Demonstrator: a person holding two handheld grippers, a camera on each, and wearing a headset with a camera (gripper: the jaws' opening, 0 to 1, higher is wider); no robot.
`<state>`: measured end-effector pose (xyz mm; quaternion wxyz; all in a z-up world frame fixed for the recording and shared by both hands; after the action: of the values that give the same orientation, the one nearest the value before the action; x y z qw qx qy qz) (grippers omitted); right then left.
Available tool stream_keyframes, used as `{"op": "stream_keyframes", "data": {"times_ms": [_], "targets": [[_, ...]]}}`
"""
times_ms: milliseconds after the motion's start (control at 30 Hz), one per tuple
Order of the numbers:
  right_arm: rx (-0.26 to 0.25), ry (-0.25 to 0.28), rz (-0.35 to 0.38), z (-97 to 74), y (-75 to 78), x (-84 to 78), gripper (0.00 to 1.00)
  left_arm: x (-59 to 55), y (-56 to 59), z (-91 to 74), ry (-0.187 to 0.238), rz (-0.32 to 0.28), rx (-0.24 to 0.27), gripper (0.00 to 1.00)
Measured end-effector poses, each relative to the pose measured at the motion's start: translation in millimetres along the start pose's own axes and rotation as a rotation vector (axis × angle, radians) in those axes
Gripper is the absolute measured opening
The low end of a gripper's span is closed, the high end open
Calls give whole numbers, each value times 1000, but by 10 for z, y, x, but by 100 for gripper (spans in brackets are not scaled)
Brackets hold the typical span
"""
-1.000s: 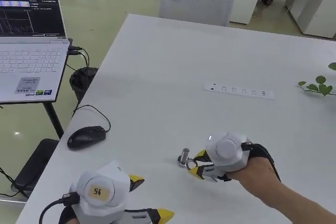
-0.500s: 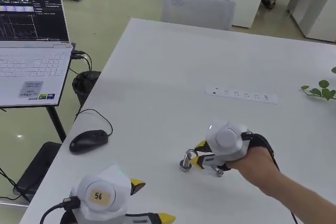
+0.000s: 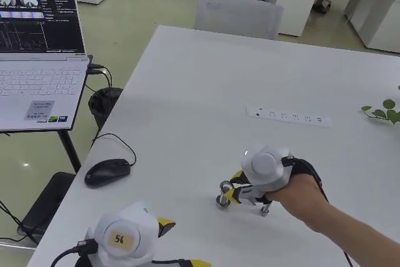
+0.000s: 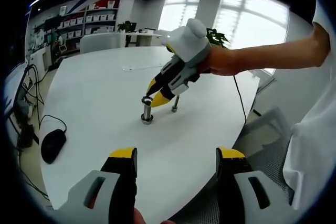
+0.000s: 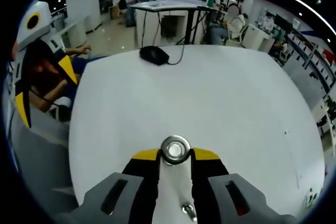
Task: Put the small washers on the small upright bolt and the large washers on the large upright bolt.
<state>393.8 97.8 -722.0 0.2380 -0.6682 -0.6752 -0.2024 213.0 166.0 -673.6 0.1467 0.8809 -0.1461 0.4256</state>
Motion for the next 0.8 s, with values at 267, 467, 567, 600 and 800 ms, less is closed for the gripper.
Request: {"op": "stream_keyframes", "data": {"times_ms": [267,467,567,600,800], "targets": [[12,-18,-1,33,-18,-29,23,-36,3,0,-4,-8,0,60],[16,-21,10,66,-4,-41,23,-40,1,-6,-6,-9,1,60],[19,-25,14,83,6,-49,23,-40,-4,-5,-6,-10,2,60],[19,-28,11,85,1,-50,23,-44,-6,-3,-7,-10,2,60],[23,-38,21,127,0,-73,23,-55,-5,-1,-8,-11,1,60]]}}
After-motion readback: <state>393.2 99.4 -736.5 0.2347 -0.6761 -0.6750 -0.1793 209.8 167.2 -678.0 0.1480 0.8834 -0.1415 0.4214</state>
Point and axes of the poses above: the centre of the closed fingertips' face, and the gripper's own axes: z roughly forward along the fingers, y roughly to its right, x roughly out of its top, the point moved 4 cm from there along -z, roughly backward along the fingers, and after that the axes turned 10 degrees about x, right-handed, at the moved point
